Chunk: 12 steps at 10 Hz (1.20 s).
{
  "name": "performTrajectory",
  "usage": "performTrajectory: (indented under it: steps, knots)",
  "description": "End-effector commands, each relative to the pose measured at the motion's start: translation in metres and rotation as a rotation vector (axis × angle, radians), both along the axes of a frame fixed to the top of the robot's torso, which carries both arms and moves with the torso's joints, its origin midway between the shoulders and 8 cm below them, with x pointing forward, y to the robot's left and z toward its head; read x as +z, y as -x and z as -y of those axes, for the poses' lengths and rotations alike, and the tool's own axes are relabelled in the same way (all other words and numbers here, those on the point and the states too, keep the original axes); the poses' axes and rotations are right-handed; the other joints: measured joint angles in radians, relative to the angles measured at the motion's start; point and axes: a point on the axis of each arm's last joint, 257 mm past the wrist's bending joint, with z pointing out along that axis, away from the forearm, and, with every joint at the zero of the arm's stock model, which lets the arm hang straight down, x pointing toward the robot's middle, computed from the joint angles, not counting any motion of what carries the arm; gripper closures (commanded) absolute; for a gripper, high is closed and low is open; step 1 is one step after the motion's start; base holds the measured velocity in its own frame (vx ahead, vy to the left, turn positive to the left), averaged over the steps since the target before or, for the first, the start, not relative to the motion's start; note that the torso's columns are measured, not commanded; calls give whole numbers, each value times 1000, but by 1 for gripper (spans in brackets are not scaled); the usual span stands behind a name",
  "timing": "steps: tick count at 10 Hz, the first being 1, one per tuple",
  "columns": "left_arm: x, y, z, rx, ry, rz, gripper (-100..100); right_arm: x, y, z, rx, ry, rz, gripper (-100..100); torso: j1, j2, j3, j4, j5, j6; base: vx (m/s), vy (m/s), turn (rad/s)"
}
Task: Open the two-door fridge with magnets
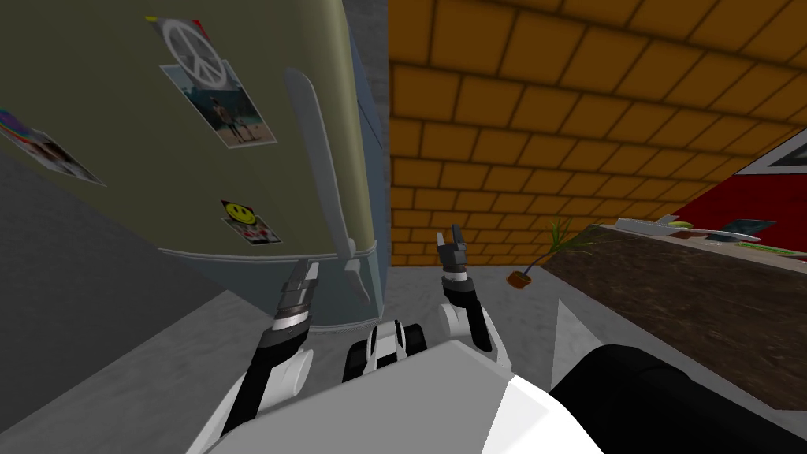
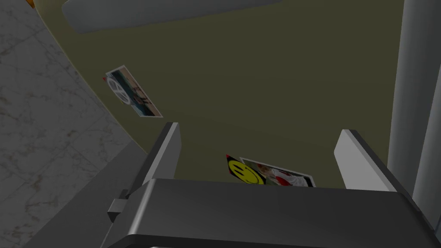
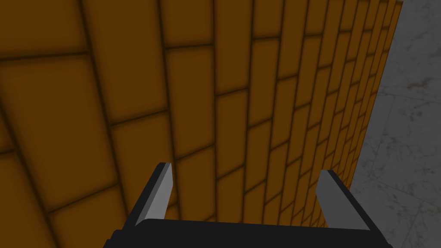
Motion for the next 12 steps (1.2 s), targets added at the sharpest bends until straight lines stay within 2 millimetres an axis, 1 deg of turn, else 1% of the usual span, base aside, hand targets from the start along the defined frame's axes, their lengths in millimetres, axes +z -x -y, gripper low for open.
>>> performTrajectory:
  steps: [1, 7, 9, 10, 11, 12]
  knots:
    - [-14, -6, 7, -19, -8, -10, -100, 0, 0, 0, 0, 0, 0, 0, 0, 0, 0, 0, 0, 0, -14, -33, -47]
    - [-46, -18, 25, -56, -4, -32, -100, 0, 0, 0, 0, 0, 0, 0, 0, 0, 0, 0, 0, 0, -10, -32, -52]
    - [-53, -20, 32, -61, 13, -35, -100, 0, 0, 0, 0, 0, 0, 0, 0, 0, 0, 0, 0, 0, -7, -26, -31]
    - [-56, -22, 35, -61, 29, -34, -100, 0, 0, 0, 0, 0, 0, 0, -1, 0, 0, -2, 1, 3, -3, -3, -13]
    - [-50, -21, 28, -53, 17, -24, -100, 0, 0, 0, 0, 0, 0, 0, -5, -2, 0, -4, 1, 6, -3, 7, 4]
    - [-41, -25, 27, -51, 20, -21, -100, 0, 0, 0, 0, 0, 0, 0, -5, -2, -1, -3, 0, 3, 19, 10, 8]
